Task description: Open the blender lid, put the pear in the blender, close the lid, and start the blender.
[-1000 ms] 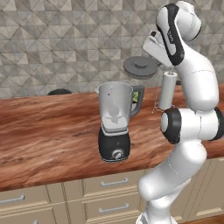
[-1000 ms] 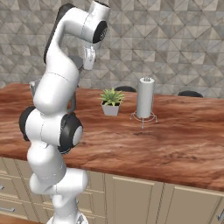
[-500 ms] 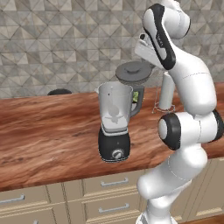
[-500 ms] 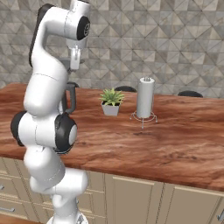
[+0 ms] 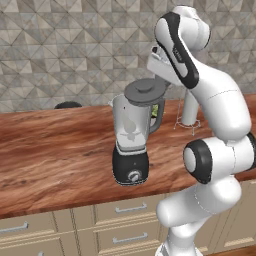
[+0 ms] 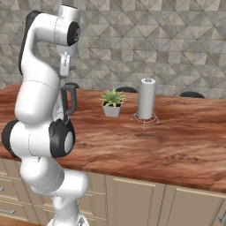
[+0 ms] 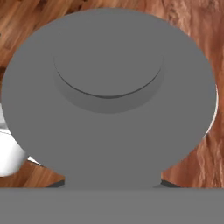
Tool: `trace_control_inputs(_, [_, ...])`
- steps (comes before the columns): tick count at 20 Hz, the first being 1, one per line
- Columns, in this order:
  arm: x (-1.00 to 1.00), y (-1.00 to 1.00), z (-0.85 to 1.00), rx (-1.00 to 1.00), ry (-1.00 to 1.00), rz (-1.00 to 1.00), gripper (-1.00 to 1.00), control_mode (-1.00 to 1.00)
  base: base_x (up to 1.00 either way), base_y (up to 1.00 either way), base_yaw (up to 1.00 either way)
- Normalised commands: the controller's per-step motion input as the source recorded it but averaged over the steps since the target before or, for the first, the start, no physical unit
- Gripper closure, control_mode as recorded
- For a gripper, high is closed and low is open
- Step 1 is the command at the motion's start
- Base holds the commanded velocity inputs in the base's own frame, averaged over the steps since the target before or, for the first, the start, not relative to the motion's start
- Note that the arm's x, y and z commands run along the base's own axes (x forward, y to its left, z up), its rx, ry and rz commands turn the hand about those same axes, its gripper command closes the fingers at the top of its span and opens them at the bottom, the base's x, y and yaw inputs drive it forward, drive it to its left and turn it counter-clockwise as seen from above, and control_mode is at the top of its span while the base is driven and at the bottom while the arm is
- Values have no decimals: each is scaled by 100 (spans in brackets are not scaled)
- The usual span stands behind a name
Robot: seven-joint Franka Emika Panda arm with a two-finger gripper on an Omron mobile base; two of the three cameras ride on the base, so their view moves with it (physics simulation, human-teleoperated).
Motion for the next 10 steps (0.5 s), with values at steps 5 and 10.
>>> trace_control_inputs(5, [22,47,-13,-5,12,-4,100,-100,0,0,0])
trace_control_inputs(10, [-12,10,-14,0,3,0,100,-100,0,0,0])
